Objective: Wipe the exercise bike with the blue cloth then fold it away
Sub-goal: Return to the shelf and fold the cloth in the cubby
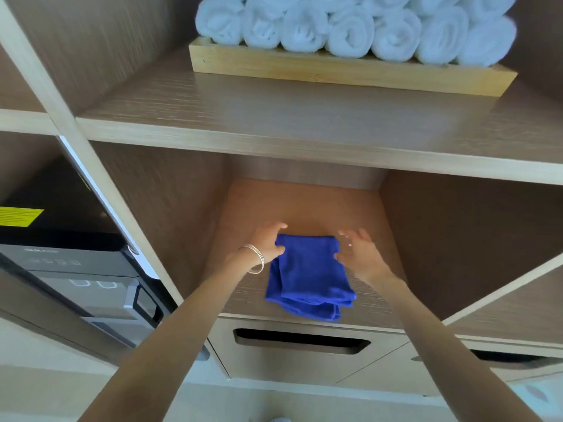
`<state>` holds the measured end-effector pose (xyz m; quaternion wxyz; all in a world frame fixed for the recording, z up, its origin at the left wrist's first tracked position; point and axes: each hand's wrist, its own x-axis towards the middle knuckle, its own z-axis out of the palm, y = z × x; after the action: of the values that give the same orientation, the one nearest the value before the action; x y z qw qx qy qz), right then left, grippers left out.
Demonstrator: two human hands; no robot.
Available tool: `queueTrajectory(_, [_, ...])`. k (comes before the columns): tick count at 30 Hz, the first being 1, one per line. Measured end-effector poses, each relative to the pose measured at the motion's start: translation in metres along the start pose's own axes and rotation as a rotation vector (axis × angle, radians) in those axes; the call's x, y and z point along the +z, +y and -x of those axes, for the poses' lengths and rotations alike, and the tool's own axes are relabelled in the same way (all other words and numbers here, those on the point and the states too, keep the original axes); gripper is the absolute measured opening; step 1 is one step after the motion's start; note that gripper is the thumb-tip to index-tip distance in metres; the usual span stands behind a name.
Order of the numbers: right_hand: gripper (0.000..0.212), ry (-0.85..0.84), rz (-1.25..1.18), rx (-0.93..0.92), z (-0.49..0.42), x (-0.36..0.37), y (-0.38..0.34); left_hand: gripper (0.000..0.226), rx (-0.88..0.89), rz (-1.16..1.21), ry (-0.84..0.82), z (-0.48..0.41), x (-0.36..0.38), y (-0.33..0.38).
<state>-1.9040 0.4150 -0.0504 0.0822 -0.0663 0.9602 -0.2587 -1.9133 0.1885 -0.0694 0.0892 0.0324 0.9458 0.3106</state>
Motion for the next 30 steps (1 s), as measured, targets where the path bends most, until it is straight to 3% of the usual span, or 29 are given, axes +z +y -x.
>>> queueTrajectory(4, [0.038, -0.14, 0.104, -0.162, 0.021, 0.019, 0.013, 0.038, 0.248, -0.137, -0.14, 0.022, 0.019, -0.005])
queueTrajectory(7, [0.031, -0.158, 0.12, -0.216, 0.039, 0.029, 0.023, 0.037, 0.325, -0.158, -0.129, 0.042, 0.032, -0.009])
queueTrajectory(11, [0.04, -0.171, 0.194, -0.315, 0.053, 0.036, 0.03, 0.05, 0.411, -0.256, -0.193, 0.055, 0.038, -0.003])
queueTrajectory(17, [0.046, -0.116, 0.085, -0.227, 0.052, 0.035, 0.03, 0.034, 0.371, -0.185, -0.178, 0.052, 0.031, 0.0])
queueTrajectory(22, [0.047, -0.142, 0.219, -0.254, 0.055, 0.032, 0.034, 0.021, 0.414, -0.292, -0.193, 0.054, 0.024, -0.004])
queueTrajectory(30, [0.018, 0.113, -0.041, -0.25, 0.058, 0.001, 0.021, 0.014, 0.359, -0.105, -0.086, 0.056, -0.016, 0.01])
